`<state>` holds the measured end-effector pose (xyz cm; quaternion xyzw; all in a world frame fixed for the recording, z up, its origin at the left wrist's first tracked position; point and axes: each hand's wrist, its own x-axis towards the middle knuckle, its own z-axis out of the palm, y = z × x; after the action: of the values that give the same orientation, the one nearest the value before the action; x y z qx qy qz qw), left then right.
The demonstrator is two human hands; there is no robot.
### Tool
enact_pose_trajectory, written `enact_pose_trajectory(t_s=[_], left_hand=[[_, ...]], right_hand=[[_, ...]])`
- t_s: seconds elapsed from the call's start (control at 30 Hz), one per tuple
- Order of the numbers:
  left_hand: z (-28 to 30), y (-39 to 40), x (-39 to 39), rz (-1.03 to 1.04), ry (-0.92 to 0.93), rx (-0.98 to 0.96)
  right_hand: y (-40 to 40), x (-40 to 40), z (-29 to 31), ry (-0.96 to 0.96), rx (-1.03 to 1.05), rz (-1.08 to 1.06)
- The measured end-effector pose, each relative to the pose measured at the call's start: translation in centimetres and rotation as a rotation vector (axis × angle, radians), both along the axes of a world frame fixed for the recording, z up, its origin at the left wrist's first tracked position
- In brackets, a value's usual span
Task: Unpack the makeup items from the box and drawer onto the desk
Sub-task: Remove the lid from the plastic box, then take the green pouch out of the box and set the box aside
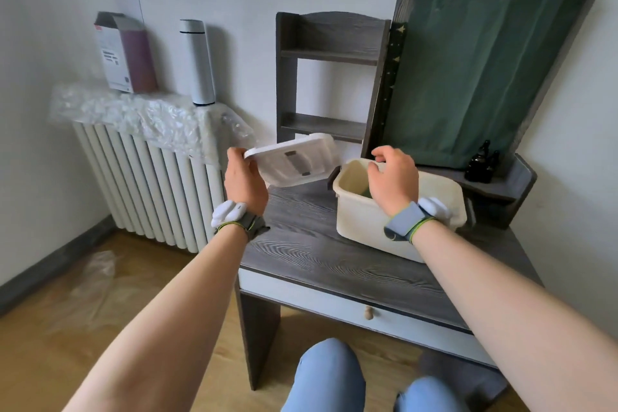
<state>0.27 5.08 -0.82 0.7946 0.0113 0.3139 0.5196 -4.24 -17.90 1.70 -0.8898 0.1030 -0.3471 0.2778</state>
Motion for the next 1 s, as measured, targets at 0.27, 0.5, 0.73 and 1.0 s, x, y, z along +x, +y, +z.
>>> enact_pose_trajectory(t_s=[0.27,0.5,0.73,1.0], left_hand=[[-4.8,2.1,1.3,-0.02,0.196,-0.044],[-6.0,2.9,0.8,0.049,0.21,0.008],[-5.5,3.3,0.3,0.121,0.226,0.027],[-5.5,4.0,-0.3,0.181,0.316,-0.095]], right_hand=[[3.1,-0.5,-1.8,0.153,-0.268,0.111],[3.1,-1.0,-1.7,0.305,-0.543,0.116],[4.5,-1.6,-1.3,0.457,-0.607,0.051],[5.2,-2.5,-0.9,0.467,-0.623,0.054]])
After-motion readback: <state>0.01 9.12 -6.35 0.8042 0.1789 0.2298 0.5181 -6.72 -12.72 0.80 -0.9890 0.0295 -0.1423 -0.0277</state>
